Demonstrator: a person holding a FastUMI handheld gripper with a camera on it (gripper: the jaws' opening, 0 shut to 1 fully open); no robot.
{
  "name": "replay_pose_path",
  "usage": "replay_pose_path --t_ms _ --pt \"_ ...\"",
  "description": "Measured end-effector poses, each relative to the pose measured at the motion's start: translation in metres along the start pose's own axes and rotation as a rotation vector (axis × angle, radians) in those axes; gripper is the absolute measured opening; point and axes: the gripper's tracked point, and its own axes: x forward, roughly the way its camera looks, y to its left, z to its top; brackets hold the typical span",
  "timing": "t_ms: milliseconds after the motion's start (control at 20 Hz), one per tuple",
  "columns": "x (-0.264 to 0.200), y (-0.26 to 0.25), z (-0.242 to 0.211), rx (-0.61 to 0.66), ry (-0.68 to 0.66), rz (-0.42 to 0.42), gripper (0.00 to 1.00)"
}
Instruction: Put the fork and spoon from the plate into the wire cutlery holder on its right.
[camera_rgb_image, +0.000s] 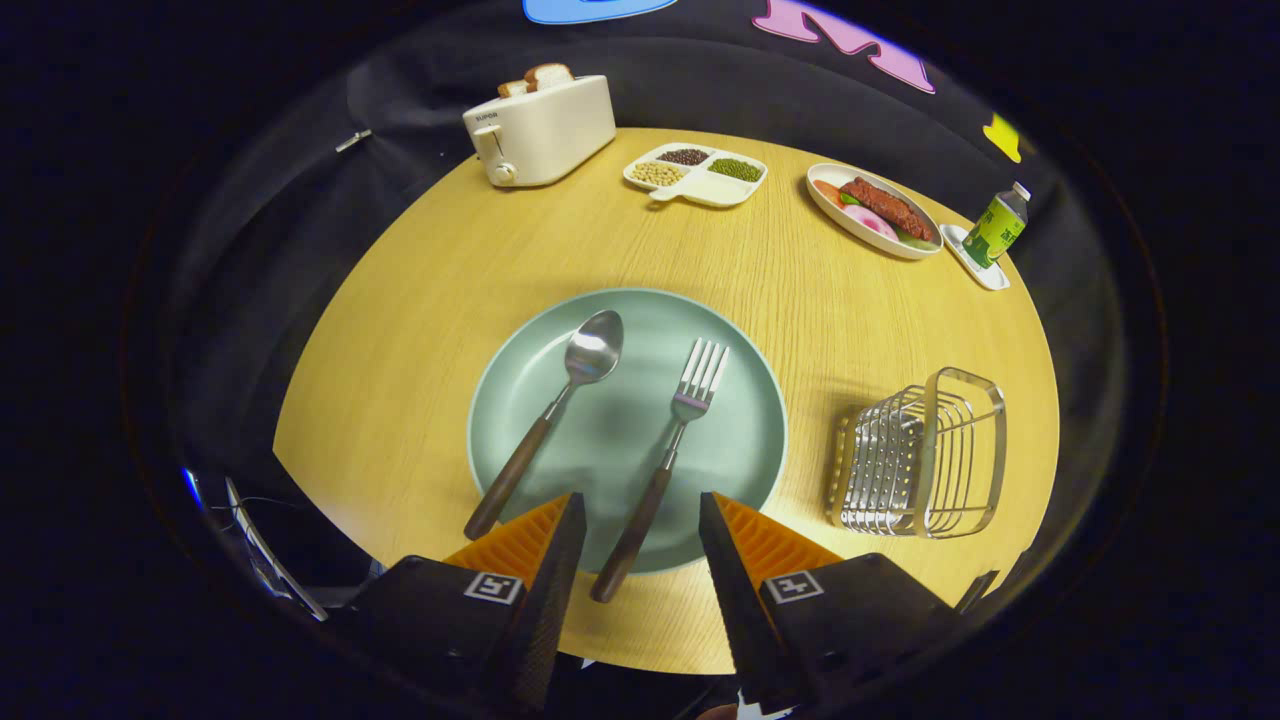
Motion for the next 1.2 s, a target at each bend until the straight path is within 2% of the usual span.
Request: replay_pose_path --t_ms 250,400,500,600,750,1000,1200 --pt "0.033 0.000 -0.005 0.040 0.070 -0.023 0.57" --pt "0.036 -0.006 -0.009 0.059 0.076 -0.045 0.28" --pt "0.035 -0.009 -0.010 0.050 0.071 -0.038 0.14" --pt "0.032 -0.013 -0.010 0.023 0.058 -0.049 0.10" --pt "0.021 -0.007 0.001 0.057 0.011 0.002 0.10" --pt "-0.030 -0.012 0.027 0.032 -0.074 0.063 0.10" --pt "-0.078 -0.051 0.035 -0.047 -0.059 0.087 0.10"
